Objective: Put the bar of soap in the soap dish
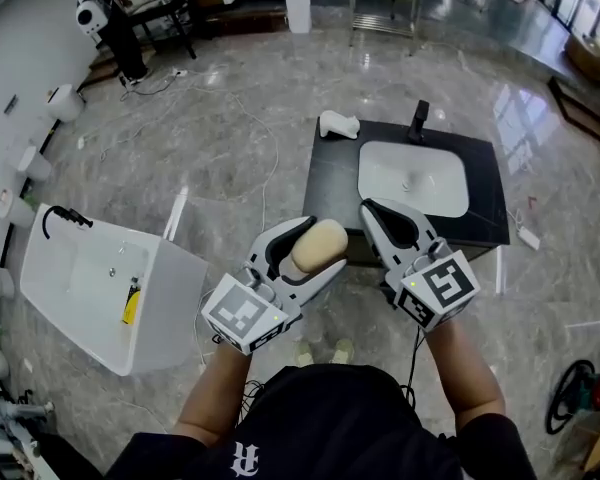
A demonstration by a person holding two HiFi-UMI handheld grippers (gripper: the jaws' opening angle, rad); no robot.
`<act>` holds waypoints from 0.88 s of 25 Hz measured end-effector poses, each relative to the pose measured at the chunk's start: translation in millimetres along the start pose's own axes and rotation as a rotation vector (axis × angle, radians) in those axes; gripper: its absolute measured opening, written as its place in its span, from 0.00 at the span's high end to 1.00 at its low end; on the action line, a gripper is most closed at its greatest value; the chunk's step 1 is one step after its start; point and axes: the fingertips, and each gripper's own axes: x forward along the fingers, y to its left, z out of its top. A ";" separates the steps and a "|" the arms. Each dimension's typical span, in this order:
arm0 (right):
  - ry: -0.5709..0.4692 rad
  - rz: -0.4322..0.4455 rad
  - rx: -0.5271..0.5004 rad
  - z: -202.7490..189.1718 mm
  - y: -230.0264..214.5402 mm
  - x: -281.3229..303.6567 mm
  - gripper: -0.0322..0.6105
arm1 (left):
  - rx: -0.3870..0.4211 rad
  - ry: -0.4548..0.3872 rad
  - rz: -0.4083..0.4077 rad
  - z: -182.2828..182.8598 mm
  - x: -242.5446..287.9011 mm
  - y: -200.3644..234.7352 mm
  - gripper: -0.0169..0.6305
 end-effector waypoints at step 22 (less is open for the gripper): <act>-0.009 0.021 0.040 -12.2 -38.4 4.5 0.94 | -0.009 0.007 0.064 -12.1 30.9 29.6 0.52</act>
